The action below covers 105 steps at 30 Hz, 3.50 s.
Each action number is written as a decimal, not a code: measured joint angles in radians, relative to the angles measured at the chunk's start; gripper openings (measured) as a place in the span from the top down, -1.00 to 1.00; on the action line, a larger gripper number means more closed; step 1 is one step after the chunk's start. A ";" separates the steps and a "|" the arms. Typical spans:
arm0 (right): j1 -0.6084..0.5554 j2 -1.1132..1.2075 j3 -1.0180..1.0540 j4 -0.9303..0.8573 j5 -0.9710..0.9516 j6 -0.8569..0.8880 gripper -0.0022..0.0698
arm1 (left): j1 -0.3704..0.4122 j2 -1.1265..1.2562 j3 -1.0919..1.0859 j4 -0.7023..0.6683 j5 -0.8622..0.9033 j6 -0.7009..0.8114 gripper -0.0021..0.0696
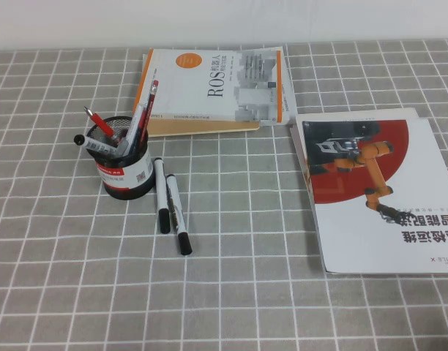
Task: Put the pen into the pen holder
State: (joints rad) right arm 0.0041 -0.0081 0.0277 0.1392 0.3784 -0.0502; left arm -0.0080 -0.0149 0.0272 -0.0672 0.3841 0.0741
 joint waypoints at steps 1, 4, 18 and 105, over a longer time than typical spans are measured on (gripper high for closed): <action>0.000 0.000 0.000 0.000 0.000 0.000 0.97 | 0.000 0.000 0.000 0.000 0.000 0.000 0.95; 0.000 0.000 0.000 0.000 0.000 0.000 0.97 | 0.000 0.000 0.000 0.000 0.000 0.000 0.95; 0.000 0.000 0.000 0.016 0.000 0.000 0.97 | 0.000 0.000 0.000 0.000 0.000 0.000 0.95; 0.727 1.658 -1.452 -0.285 0.839 0.153 0.97 | 0.000 0.000 0.000 0.000 0.000 0.000 0.95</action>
State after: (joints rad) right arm 0.7311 1.6498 -1.4246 -0.1463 1.2171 0.1033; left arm -0.0080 -0.0149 0.0272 -0.0672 0.3841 0.0741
